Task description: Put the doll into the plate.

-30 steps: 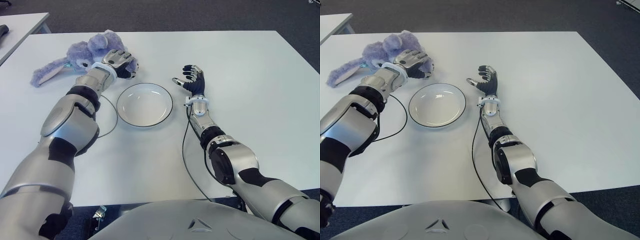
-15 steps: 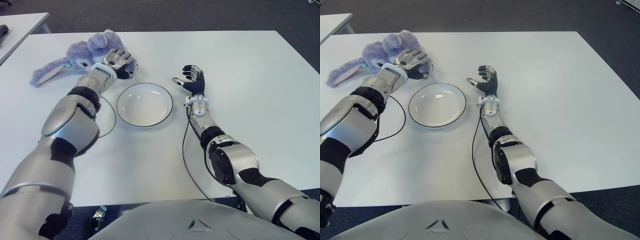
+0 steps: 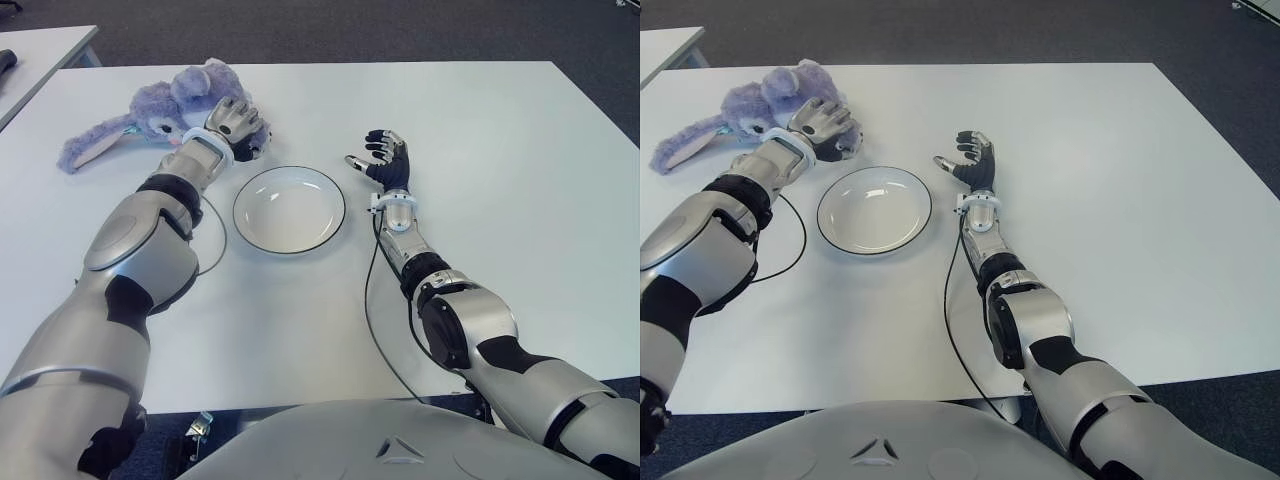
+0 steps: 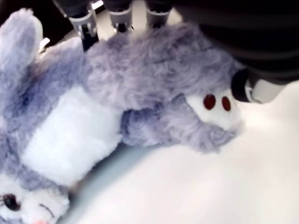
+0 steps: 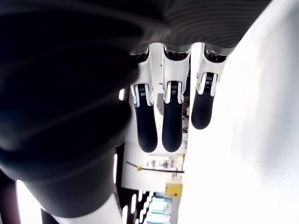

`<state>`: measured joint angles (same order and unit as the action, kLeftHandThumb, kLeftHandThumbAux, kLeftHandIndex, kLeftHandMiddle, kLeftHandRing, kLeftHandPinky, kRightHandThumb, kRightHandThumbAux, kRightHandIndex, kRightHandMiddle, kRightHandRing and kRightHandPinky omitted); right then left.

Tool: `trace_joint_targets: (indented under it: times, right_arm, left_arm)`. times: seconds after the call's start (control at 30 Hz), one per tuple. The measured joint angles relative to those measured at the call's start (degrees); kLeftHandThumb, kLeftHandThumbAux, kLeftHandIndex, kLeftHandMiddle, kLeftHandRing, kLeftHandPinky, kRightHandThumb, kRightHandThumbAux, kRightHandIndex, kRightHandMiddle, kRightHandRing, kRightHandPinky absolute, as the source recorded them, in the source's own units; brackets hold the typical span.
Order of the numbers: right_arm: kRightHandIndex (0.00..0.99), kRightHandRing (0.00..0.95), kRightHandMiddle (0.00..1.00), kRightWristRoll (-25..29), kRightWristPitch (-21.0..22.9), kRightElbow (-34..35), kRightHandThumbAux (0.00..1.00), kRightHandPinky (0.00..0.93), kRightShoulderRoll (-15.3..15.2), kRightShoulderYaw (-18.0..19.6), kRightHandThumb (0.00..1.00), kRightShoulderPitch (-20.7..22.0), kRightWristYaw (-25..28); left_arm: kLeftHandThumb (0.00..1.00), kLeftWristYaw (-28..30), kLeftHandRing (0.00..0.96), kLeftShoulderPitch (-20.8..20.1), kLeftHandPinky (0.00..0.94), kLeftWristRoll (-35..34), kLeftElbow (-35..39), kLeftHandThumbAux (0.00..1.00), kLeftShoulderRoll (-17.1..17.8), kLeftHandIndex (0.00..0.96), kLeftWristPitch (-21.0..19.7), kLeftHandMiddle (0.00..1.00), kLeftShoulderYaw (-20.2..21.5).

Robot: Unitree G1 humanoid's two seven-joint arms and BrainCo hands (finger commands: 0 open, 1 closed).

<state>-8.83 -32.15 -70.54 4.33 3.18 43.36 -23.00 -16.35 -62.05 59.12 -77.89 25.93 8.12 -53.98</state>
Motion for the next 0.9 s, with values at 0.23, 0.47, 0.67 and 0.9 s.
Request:
trace_joint_targets:
  times: [0.23, 0.47, 0.67, 0.9]
  right_arm:
    - [0.333, 0.319, 0.345, 0.0, 0.0, 0.01, 0.958, 0.24, 0.0, 0.06, 0.067, 0.0, 0.0]
    - [0.322, 0.319, 0.342, 0.0, 0.0, 0.02, 0.967, 0.245, 0.0, 0.06, 0.072, 0.0, -0.01]
    - [0.32, 0.318, 0.338, 0.0, 0.0, 0.02, 0.958, 0.25, 0.0, 0.12, 0.09, 0.0, 0.01]
    - [0.318, 0.32, 0.34, 0.05, -0.01, 0.02, 0.949, 0.257, 0.0, 0.23, 0.061, 0.0, 0.14]
  left_arm:
    - [0.997, -2.74, 0.332, 0.09, 0.422, 0.16, -0.23, 0.704, 0.0, 0.118, -0.04, 0.157, -0.62]
    - [1.0, -7.19, 0.377, 0.48, 0.498, 0.53, -0.7, 0.691, 0.0, 0.194, -2.39, 0.307, -1.03]
    - [1.0, -8.96, 0.434, 0.57, 0.536, 0.49, -1.14, 0.664, 0.01, 0.364, -4.56, 0.449, -1.01]
    - [1.0, -8.99, 0.504, 0.86, 0.495, -0.57, -1.2, 0.659, 0.01, 0.393, -5.28, 0.436, 0.39]
